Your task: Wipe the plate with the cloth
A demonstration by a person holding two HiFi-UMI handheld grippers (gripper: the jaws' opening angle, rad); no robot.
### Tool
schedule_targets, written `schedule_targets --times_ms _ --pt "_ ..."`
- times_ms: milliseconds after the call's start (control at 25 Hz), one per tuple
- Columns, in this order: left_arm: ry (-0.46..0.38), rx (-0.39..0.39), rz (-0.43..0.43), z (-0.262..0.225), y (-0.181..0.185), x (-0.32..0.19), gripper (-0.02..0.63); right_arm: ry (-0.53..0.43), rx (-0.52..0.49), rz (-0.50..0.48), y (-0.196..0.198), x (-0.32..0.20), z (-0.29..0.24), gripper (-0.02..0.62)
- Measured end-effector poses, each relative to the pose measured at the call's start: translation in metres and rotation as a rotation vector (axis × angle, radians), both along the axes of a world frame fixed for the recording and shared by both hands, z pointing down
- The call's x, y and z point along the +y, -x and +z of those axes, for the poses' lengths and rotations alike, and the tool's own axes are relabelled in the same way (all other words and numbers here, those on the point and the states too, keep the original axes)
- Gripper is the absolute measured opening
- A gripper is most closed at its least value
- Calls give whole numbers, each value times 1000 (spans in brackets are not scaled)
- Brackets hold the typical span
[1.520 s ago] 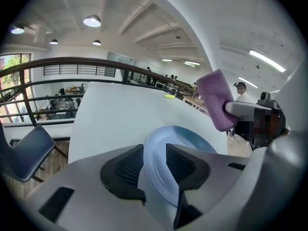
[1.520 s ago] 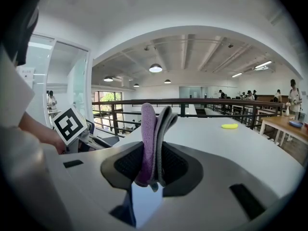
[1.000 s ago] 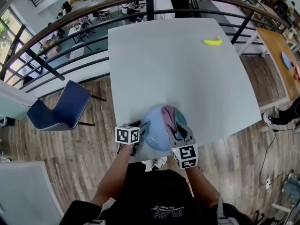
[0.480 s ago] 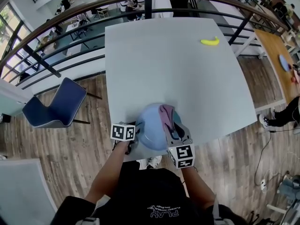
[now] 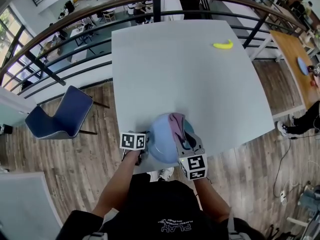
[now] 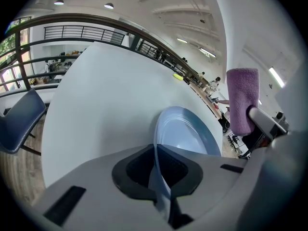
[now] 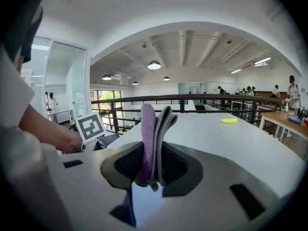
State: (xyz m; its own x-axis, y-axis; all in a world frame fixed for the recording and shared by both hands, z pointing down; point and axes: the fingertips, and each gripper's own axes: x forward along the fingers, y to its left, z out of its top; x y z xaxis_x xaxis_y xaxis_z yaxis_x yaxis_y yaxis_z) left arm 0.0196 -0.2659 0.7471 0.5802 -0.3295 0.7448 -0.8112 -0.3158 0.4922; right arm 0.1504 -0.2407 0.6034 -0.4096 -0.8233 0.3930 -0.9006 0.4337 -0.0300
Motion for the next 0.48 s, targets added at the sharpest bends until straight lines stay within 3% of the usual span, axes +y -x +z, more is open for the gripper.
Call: schedule_targets --times_ms 480 --pt "-9 65 -46 -8 -3 1 26 1 0 7 -7 3 0 104"
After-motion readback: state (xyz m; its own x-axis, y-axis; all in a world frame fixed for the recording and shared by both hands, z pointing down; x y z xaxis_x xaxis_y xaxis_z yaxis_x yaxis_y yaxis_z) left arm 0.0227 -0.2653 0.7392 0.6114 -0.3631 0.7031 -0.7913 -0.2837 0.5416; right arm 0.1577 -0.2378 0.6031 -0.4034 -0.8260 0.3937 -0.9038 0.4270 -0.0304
